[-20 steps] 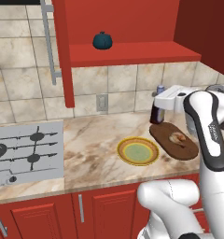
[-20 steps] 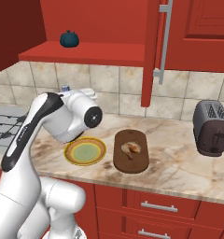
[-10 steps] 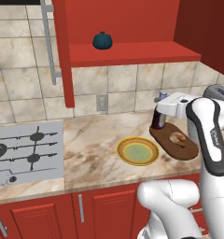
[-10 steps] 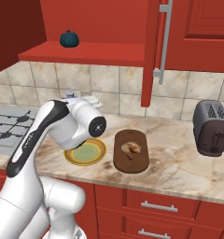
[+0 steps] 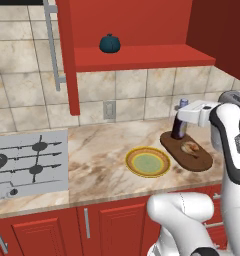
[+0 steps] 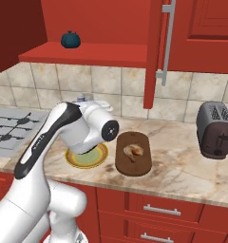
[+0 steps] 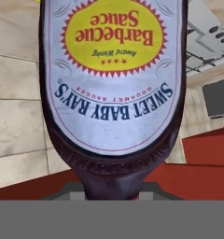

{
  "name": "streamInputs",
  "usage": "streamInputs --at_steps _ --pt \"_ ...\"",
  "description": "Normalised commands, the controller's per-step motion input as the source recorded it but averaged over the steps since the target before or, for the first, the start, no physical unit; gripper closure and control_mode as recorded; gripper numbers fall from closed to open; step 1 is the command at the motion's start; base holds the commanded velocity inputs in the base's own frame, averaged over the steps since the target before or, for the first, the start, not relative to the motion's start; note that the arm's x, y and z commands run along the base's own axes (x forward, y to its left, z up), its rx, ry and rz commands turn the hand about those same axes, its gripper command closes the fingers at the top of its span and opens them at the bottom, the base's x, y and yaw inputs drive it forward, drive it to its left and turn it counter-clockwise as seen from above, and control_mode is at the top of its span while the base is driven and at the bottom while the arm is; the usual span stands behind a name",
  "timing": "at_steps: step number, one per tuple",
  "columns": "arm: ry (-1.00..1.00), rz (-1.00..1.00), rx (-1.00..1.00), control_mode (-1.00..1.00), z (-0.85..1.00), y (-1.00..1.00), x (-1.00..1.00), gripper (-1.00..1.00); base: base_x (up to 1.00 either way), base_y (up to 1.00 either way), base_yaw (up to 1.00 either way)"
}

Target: Pick the chicken drumstick from the plate and place it on the cutting board. Then pick the condiment bottle from the cabinet and place it next to the cutting board.

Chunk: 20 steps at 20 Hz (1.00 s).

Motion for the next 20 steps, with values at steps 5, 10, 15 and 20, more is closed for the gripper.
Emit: streamInputs --at_steps 5,10,15,20 --pt "0.06 0.0 0.0 -1.0 0.0 -0.28 -0.03 1.0 0.0 0.0 0.0" --pt "0.03 0.0 0.0 -1.0 -0.01 -0.27 -0.04 1.0 0.0 0.0 0.0" --pt "0.0 0.0 0.0 -1.0 -0.17 -0.21 -0.02 1.0 0.0 0.0 0.0" --pt "0.0 0.0 0.0 -1.0 -0.26 -0.2 -0.02 1.0 0.0 0.0 0.0"
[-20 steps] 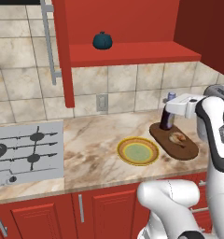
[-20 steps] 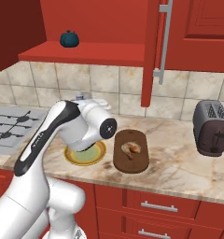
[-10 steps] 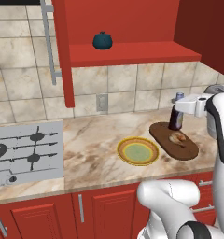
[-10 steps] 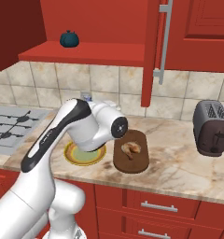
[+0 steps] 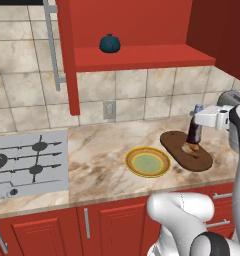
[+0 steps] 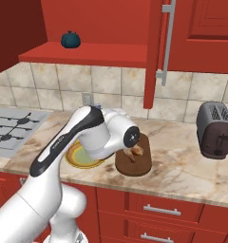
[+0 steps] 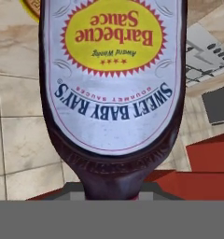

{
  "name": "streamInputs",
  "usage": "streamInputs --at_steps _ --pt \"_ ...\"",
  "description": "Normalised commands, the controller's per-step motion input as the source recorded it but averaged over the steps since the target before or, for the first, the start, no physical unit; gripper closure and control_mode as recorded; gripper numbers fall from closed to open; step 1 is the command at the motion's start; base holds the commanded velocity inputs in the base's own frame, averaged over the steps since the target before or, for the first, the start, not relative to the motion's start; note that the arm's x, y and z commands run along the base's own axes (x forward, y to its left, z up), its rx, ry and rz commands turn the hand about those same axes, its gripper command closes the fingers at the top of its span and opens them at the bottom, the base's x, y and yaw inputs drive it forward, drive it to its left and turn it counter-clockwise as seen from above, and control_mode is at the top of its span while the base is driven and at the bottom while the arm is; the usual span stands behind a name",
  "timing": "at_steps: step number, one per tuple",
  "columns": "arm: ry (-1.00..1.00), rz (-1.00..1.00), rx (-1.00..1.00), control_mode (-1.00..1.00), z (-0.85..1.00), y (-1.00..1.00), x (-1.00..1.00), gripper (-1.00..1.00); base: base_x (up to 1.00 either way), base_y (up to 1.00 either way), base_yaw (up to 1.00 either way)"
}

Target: Pick the chicken drumstick from the plate and place it on the cutting board. Then pick the condiment bottle from the cabinet and place it next to the cutting board.

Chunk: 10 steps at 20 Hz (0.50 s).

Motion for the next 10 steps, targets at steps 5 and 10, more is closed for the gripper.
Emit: streamInputs --at_steps 5,10 --pt "0.0 0.0 0.0 -1.0 -0.25 -0.22 -0.04 1.0 0.0 0.0 0.0" --pt "0.0 0.0 0.0 -1.0 -0.15 -0.26 -0.03 1.0 0.0 0.0 0.0"
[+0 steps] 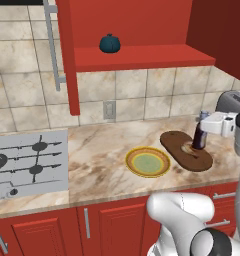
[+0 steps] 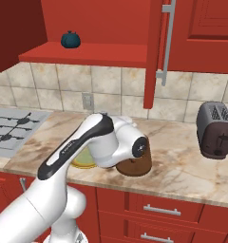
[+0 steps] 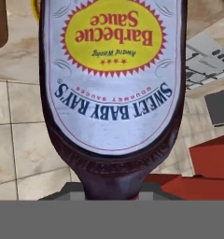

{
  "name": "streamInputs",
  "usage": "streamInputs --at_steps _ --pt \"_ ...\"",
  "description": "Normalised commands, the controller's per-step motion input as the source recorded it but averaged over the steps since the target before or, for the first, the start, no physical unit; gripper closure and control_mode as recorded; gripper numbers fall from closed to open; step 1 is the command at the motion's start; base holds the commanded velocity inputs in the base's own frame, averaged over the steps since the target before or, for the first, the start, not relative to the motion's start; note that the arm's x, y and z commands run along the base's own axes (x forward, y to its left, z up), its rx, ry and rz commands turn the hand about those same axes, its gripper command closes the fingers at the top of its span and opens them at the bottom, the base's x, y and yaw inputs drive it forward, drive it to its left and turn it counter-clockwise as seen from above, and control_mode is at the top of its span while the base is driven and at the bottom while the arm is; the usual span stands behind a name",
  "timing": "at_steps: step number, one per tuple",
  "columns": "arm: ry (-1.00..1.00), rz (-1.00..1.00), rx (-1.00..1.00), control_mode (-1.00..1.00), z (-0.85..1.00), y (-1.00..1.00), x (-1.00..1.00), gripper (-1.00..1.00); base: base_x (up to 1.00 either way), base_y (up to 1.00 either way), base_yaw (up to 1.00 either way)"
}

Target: Pick the chicken drumstick from the plate and place it on the cutting board. Then pick the condiment bottle from the cabinet and place it next to the cutting board.

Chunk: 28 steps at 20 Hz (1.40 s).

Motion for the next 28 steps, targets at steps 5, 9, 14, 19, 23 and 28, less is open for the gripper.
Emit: streamInputs --at_steps 5,9,14,19,23,28 --pt "0.0 0.0 0.0 -1.0 -0.01 -0.3 -0.07 1.0 0.0 0.0 0.0" --pt "0.0 0.0 0.0 -1.0 0.0 -0.33 -0.08 1.0 0.0 0.0 0.0" --pt "0.0 0.0 0.0 -1.0 -0.02 -0.33 -0.07 1.0 0.0 0.0 0.0" --pt "0.0 0.0 0.0 -1.0 -0.12 -0.31 -0.02 1.0 0.0 0.0 0.0" --pt "0.0 0.0 0.0 -1.0 -0.14 -0.31 -0.05 1.0 0.0 0.0 0.0" --pt "0.0 0.0 0.0 -1.0 -0.13 -0.31 -0.11 1.0 0.0 0.0 0.0"
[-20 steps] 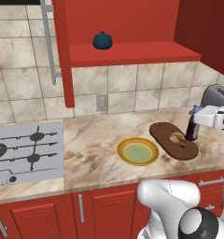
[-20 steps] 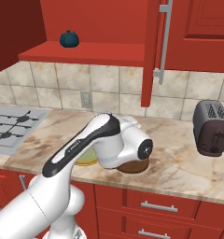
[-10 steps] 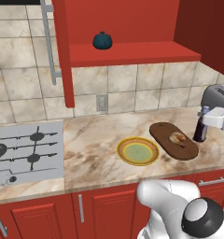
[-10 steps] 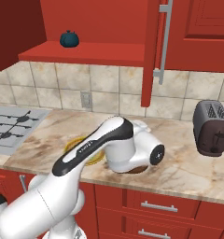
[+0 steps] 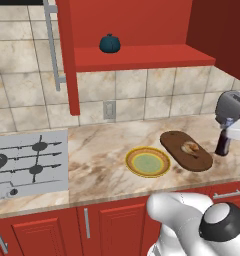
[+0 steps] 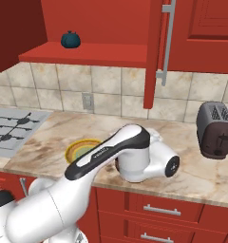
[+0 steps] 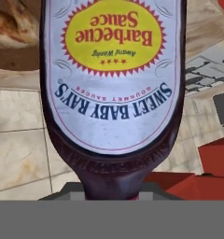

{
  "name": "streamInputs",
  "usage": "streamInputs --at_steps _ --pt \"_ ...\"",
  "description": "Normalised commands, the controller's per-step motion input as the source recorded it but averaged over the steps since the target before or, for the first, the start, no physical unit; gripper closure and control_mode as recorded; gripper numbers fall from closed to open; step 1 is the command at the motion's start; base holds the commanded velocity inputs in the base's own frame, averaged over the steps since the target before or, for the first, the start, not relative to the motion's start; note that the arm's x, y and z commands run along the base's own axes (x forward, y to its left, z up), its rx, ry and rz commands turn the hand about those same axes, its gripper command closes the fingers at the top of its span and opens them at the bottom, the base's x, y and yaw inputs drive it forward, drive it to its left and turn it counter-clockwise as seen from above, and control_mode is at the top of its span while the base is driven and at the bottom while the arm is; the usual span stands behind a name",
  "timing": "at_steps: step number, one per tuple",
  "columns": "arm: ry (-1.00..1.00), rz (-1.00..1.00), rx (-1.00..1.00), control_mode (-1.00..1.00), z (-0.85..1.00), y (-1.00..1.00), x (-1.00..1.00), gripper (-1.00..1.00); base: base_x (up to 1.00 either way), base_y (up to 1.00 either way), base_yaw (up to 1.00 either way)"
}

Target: Pick the chicken drumstick from the plate and place it on the cutting board. Then pick the condiment bottle from the cabinet and place it next to the cutting board.

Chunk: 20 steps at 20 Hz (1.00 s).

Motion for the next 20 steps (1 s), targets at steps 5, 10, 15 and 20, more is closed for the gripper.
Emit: streamInputs --at_steps 5,10,15,20 --pt "0.0 -0.01 0.0 -1.0 -0.19 -0.26 -0.16 1.0 0.0 0.0 0.0" --pt "-0.01 -0.04 0.0 -1.0 -0.25 -0.24 -0.2 1.0 0.0 0.0 0.0" --pt "-0.01 -0.06 0.0 -1.0 -0.24 -0.2 -0.2 1.0 0.0 0.0 0.0" --pt "-0.02 -0.09 0.0 -1.0 -0.24 -0.14 -0.15 1.0 0.0 0.0 0.0"
